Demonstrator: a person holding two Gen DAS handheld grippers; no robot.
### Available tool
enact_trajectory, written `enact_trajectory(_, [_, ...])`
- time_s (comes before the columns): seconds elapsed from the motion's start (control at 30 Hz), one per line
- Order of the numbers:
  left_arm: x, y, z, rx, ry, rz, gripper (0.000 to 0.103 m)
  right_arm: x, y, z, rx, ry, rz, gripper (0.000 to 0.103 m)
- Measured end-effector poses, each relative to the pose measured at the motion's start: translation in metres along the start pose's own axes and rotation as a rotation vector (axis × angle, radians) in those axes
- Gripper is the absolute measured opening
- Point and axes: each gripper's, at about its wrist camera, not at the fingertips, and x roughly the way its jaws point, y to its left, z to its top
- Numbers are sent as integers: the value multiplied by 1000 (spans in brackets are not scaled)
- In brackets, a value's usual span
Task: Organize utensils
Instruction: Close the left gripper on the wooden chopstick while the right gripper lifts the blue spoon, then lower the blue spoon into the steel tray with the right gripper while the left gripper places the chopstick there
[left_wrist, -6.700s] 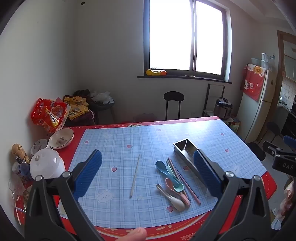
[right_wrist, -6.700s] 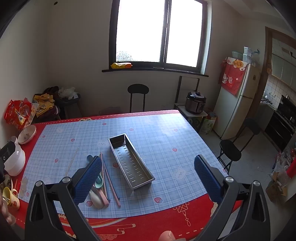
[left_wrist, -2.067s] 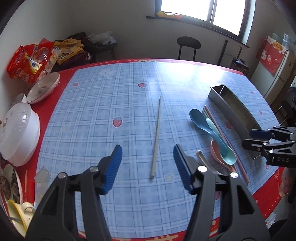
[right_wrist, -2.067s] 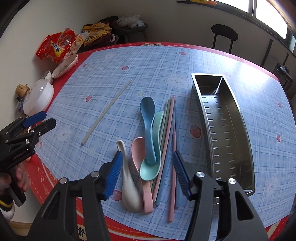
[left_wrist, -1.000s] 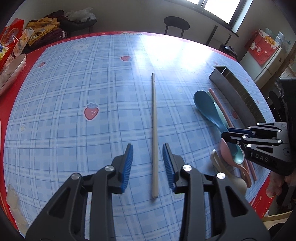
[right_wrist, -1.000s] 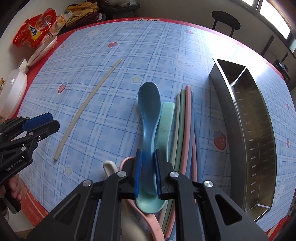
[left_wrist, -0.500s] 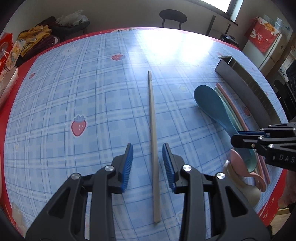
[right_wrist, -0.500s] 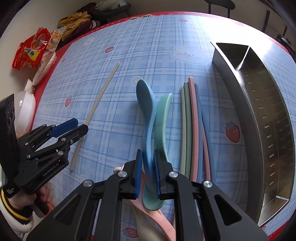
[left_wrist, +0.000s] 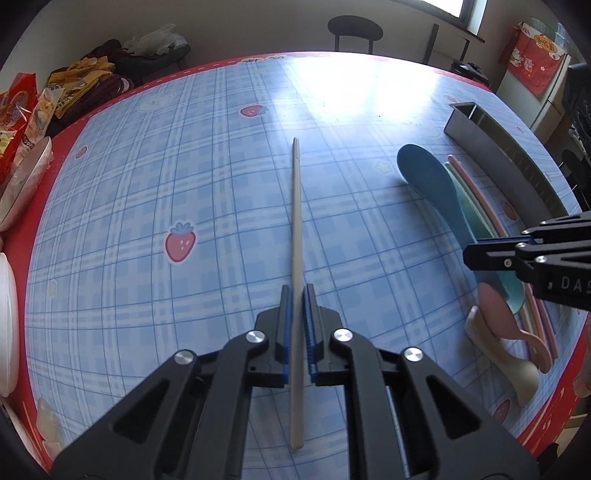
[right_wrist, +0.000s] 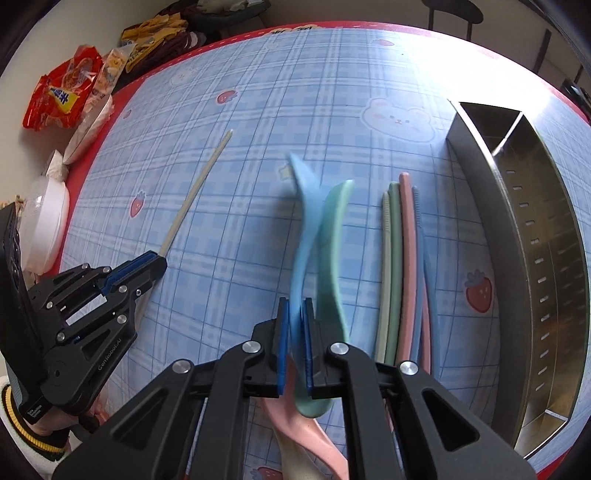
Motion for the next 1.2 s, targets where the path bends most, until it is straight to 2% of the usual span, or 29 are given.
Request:
enact_trajectory(0.07, [-2,2,-4,-17,-1,-8,11,2,5,0,-28,3,-10,7])
enact_trajectory(0.4, [-2,0,-5,-37,-6,-3,12,13,5,11,25,14,-20,8])
enact_trajectory(0.63, [-2,-1,-4,-52,-10,12,12,10,-2,6,46,-23,-8,7])
enact_trajectory(0.7, [-2,0,-4,-55,-11,4,11,4,-6,0,79,-34,19,7])
enact_trajectory(0.77, [-4,7,-6,-79,-11,-36,11,-4,-1,-5,77,-56,28,7])
enact_trajectory(0.9, [-9,27,-14,-195,11,-145,11,-19,9,-12,62,-97,45,7])
enact_trajectory(1.03, [-16,37,-26,-254,21,-205,11,-22,11,-17,73,-95,43,7])
enact_trajectory(1.2, [-28,43,-37,-311,18,-243,11,-26,13,-27,90,-93,37,7])
